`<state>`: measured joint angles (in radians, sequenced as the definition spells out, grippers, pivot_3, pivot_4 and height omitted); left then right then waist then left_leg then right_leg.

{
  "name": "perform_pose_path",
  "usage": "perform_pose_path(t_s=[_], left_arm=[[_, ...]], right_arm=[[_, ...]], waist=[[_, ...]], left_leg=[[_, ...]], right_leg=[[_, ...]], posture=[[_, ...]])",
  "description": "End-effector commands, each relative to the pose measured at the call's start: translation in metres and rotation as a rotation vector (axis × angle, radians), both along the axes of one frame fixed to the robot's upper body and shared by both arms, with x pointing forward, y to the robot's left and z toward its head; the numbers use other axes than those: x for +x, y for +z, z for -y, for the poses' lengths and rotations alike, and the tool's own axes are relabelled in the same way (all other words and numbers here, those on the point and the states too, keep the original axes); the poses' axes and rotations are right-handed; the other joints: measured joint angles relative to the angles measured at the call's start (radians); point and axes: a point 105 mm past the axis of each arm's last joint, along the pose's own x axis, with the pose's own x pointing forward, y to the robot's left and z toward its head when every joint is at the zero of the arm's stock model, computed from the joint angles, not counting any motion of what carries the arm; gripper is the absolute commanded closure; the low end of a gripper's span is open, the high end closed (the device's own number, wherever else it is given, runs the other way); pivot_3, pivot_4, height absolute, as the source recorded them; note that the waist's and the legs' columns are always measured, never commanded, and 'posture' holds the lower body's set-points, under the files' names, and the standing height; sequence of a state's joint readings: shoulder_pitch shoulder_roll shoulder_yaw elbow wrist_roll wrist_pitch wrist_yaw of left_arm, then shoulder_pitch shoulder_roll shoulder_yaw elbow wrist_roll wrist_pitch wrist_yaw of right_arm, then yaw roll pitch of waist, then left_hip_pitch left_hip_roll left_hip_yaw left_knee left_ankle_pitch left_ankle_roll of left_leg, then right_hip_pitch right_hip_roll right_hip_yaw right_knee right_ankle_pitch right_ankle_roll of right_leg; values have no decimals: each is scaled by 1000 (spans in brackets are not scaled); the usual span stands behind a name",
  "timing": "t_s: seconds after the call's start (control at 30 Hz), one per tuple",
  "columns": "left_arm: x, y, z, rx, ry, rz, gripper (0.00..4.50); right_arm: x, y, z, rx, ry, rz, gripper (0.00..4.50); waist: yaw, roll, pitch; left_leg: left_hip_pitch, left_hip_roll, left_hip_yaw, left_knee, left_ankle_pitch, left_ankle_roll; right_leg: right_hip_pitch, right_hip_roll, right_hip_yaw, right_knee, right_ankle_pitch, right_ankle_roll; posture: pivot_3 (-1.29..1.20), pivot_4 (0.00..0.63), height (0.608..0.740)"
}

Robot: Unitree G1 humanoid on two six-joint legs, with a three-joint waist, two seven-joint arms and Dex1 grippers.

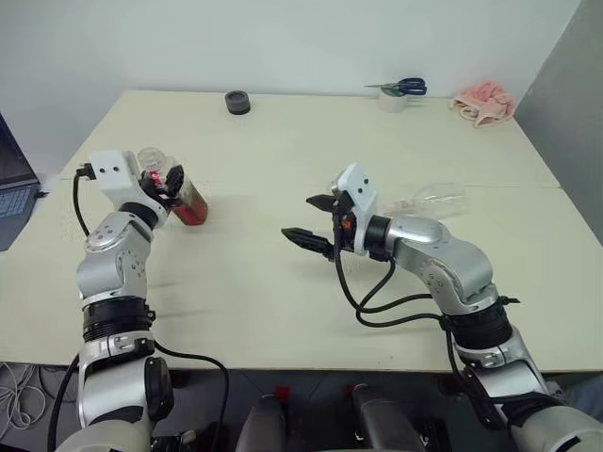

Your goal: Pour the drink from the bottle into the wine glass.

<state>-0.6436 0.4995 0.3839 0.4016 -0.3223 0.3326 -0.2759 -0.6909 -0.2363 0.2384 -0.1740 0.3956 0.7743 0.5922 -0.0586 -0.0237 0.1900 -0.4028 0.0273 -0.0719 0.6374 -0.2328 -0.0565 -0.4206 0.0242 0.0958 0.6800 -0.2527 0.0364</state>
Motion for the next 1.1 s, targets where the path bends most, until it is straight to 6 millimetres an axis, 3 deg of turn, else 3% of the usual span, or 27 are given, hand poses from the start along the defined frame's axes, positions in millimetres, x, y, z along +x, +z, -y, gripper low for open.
perform_pose_path(t_s=[0.03,0.13,0.37,0.67,0.9,1.1], left_arm=[[-1,7,-8,10,34,12,802],[-2,8,-10,18,42,8,55],[-13,9,-13,64,20,-1,55],[-31,-6,-4,70,-25,-20,55],[-48,-17,-11,62,-3,-55,55],[-55,-26,-3,66,-18,-80,55]], right_arm=[[-2,15,-2,23,19,44,0],[0,15,0,21,14,44,0],[3,15,4,14,7,42,0],[25,16,28,19,-112,51,0],[30,18,34,8,-123,64,0],[31,15,37,-5,-127,64,0]], waist=[[-1,0,0],[0,0,0],[-2,0,0],[0,0,0],[-3,0,0],[-1,0,0]], left_leg=[[0,0,0,0,0,0],[0,0,0,0,0,0],[0,0,0,0,0,0],[0,0,0,0,0,0],[0,0,1,-1,0,0],[0,0,1,-1,0,0]], right_leg=[[0,0,0,0,0,0],[0,0,0,0,0,0],[0,0,0,0,0,0],[0,0,0,0,0,0],[0,0,1,-1,0,0],[0,0,0,-1,0,0]], posture=[[0,150,740],[0,150,740],[0,150,740],[0,150,740],[0,150,740],[0,150,740]])
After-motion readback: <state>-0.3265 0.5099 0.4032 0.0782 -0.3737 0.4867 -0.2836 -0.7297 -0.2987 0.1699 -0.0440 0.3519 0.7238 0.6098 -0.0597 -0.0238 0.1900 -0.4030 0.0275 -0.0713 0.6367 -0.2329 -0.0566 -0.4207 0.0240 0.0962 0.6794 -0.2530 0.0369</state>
